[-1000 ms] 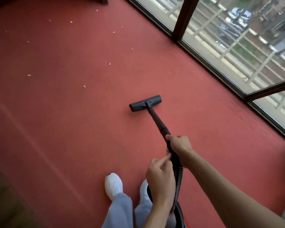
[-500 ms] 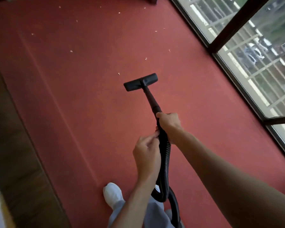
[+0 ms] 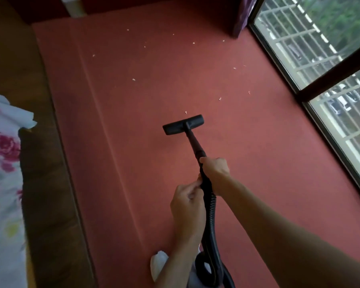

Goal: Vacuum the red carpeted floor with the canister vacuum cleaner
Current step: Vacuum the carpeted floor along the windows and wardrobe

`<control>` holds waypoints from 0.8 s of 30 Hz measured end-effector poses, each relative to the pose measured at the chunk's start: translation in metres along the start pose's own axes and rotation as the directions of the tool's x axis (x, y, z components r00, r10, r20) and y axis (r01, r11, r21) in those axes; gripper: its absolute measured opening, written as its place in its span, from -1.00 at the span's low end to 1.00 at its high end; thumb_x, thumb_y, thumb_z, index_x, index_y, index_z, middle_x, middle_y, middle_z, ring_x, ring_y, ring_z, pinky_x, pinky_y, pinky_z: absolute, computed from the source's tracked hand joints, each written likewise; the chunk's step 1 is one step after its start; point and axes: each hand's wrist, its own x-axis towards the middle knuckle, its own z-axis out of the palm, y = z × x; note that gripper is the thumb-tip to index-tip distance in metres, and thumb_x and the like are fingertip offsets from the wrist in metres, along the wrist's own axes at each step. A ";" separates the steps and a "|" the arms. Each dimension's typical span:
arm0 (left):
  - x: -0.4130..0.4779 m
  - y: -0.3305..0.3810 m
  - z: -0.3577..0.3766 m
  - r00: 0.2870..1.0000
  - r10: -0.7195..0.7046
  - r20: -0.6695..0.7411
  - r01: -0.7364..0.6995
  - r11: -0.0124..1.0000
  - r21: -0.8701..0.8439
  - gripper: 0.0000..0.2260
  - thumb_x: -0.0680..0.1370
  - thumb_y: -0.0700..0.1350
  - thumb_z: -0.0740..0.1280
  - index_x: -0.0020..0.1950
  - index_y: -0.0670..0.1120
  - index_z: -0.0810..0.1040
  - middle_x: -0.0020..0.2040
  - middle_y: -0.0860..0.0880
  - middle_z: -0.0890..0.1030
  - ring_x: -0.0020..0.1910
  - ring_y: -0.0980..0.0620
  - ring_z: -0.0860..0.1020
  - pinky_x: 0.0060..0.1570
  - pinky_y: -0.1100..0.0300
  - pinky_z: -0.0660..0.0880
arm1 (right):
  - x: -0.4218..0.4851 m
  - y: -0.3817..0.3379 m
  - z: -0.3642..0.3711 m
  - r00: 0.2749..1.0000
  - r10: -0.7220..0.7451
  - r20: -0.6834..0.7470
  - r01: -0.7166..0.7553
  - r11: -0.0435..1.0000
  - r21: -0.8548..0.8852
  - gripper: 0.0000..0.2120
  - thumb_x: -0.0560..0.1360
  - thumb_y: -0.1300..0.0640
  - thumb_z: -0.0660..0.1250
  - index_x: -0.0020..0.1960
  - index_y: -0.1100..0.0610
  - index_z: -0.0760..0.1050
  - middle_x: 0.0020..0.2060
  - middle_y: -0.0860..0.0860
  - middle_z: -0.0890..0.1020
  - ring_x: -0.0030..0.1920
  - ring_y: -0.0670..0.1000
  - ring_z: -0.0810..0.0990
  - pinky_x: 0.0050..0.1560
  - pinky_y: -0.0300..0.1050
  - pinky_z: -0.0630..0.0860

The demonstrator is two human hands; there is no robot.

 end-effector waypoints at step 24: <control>0.139 0.114 0.050 0.998 0.038 -0.058 -0.035 0.998 0.053 -0.73 0.57 -0.18 0.26 0.10 0.07 0.70 -0.02 0.03 0.56 -0.07 0.17 0.56 -0.07 0.33 0.48 | 0.097 -0.160 0.024 0.994 0.066 0.082 -0.070 0.997 0.045 -0.74 0.52 0.11 0.26 0.11 0.25 0.52 -0.17 0.17 0.66 -0.33 0.12 0.62 -0.35 -0.10 0.55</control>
